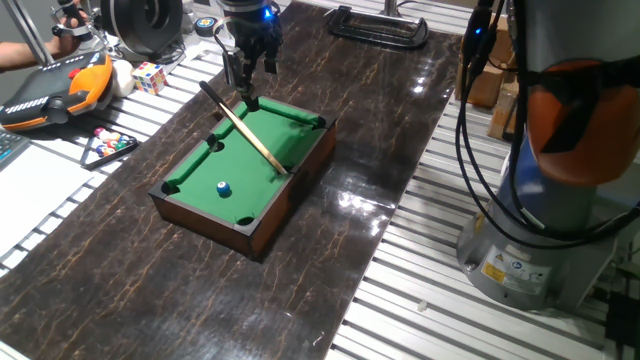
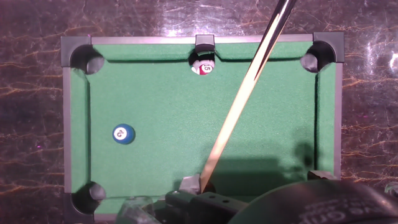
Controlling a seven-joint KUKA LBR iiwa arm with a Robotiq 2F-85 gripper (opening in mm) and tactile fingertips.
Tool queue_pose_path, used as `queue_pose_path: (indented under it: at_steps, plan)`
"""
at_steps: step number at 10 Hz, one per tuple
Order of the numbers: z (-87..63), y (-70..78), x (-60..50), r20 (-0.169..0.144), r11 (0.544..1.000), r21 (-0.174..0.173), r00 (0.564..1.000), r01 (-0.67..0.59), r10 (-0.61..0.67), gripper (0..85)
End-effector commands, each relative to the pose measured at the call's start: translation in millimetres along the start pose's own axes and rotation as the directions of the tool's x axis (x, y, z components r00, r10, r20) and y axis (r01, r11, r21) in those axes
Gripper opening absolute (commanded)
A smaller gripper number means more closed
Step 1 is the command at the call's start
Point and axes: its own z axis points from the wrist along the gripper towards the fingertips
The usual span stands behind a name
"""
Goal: Hit the pool ball
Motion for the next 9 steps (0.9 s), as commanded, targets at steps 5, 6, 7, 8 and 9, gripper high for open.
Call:
queue_pose_path:
  at_steps: [5, 6, 7, 8, 9]
  plan:
    - [0.1, 0.4, 0.1, -0.258, 0.937, 0.022, 0.908, 0.348, -0.331, 0.7]
    - [0.1, 0.3, 0.2, -0.254, 0.939, 0.023, 0.911, 0.342, -0.326, 0.7]
    - [0.1, 0.3, 0.3, -0.251, 0.94, 0.023, 0.912, 0.34, -0.323, 0.7]
    - [0.1, 0.2, 0.3, -0.251, 0.94, 0.023, 0.912, 0.34, -0.323, 0.7]
    - [0.1, 0.2, 0.3, -0.251, 0.941, 0.024, 0.913, 0.338, -0.322, 0.7]
